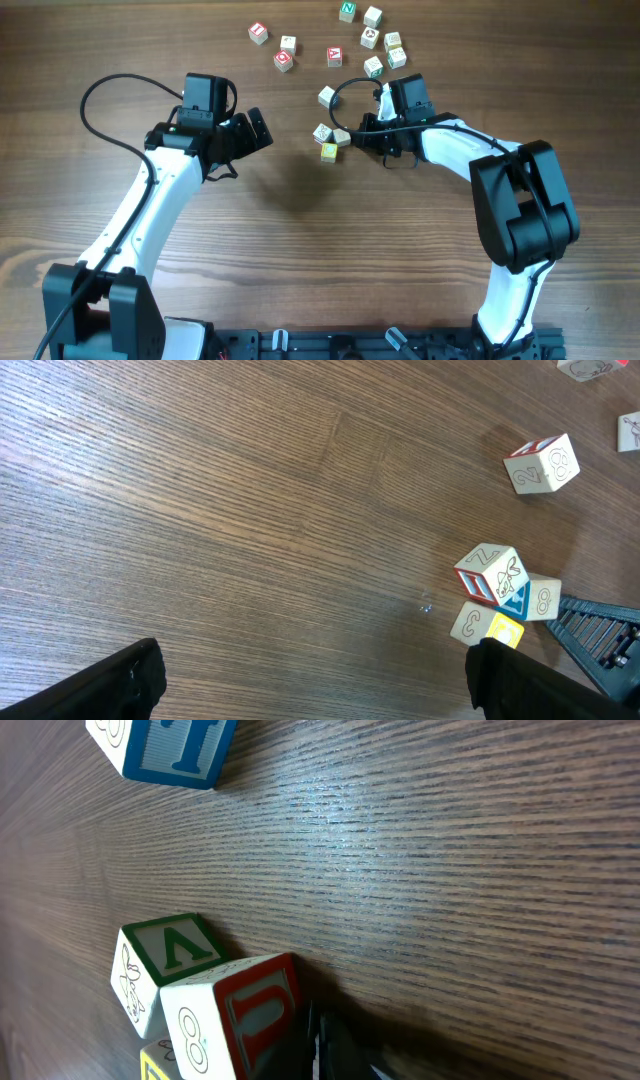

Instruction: Form a circle

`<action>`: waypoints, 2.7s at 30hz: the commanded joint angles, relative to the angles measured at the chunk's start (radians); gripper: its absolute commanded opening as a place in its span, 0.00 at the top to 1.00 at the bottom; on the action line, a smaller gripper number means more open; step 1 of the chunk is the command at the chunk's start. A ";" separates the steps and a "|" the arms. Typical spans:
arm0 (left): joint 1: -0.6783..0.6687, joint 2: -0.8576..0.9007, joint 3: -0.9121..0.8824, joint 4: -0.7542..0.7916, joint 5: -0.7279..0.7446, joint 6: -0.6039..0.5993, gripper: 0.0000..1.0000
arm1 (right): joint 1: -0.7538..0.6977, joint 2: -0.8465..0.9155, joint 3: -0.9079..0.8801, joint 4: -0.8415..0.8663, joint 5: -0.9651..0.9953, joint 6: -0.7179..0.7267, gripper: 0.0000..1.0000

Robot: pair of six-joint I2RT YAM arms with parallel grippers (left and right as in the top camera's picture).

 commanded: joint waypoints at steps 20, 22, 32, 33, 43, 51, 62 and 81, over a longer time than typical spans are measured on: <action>0.003 -0.001 -0.001 0.000 -0.010 0.019 0.00 | 0.006 0.033 -0.005 -0.015 -0.007 -0.022 0.95; 0.003 -0.001 -0.001 0.000 -0.010 0.019 0.00 | 0.006 0.033 -0.005 -0.027 0.014 -0.021 0.95; 0.003 -0.001 -0.001 0.000 -0.010 0.019 0.00 | -0.019 -0.016 -0.005 -0.270 0.204 0.086 0.95; 0.003 -0.001 -0.001 0.000 -0.010 0.019 0.00 | -0.015 -0.021 -0.005 -0.298 0.210 0.089 0.95; 0.003 -0.001 -0.001 0.000 -0.010 0.019 0.00 | 0.170 -0.023 -0.005 -0.297 0.319 0.216 0.95; 0.003 -0.001 -0.001 0.000 -0.010 0.019 0.00 | 0.201 -0.023 -0.005 -0.231 0.333 0.269 0.95; 0.003 -0.001 -0.001 0.000 -0.010 0.019 0.00 | 0.214 -0.023 -0.005 -0.211 0.338 0.267 0.95; 0.003 -0.001 -0.001 0.000 -0.010 0.019 0.00 | 0.257 -0.024 -0.005 -0.257 0.299 0.270 0.95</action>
